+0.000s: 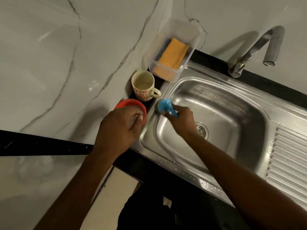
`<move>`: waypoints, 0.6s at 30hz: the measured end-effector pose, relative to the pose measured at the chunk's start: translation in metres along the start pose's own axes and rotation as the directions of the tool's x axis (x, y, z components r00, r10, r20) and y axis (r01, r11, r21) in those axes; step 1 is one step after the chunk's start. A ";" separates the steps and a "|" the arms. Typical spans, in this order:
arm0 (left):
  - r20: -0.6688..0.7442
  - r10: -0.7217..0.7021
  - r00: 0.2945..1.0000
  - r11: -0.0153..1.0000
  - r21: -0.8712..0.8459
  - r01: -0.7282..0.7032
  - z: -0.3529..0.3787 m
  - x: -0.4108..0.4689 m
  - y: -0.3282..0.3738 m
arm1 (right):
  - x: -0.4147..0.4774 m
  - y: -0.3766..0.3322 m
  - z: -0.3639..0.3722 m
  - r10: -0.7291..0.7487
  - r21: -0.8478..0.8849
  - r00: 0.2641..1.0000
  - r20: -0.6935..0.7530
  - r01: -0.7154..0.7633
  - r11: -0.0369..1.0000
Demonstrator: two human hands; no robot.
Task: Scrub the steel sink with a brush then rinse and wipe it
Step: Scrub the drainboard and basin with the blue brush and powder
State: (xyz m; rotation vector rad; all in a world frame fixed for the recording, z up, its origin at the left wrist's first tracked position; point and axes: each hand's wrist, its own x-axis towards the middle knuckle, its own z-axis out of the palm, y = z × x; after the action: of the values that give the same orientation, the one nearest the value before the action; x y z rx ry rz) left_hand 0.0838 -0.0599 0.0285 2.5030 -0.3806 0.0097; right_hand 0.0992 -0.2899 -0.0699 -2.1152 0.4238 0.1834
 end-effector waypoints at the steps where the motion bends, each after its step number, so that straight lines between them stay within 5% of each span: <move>1: 0.000 -0.007 1.000 1.000 -0.001 0.007 0.001 -0.001 0.000 | -0.014 0.003 0.004 -0.014 -0.033 0.998 0.061 0.016 0.999; 6: 0.012 -0.016 1.000 1.000 -0.012 0.016 0.004 -0.005 0.000 | -0.071 0.022 0.004 -0.062 -0.214 0.929 0.364 0.148 0.965; 9: 0.006 -0.022 1.000 1.000 -0.004 0.022 0.002 -0.006 0.000 | -0.073 0.029 -0.028 0.036 -0.331 0.874 0.485 0.145 0.933; 12: -0.014 -0.033 0.999 0.999 -0.005 0.033 0.002 -0.008 0.001 | -0.066 0.027 -0.045 0.107 -0.378 0.871 0.479 0.095 0.921; 18: -0.021 -0.010 1.000 1.000 0.002 0.010 0.008 -0.008 0.006 | -0.067 -0.015 0.019 -0.100 -0.298 0.880 0.465 0.262 0.918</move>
State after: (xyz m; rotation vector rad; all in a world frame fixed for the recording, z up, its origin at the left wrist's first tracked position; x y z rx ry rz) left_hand 0.0736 -0.0664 0.0244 2.5051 -0.3599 0.0327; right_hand 0.0431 -0.2512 -0.0492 -2.3588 -0.0960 0.6587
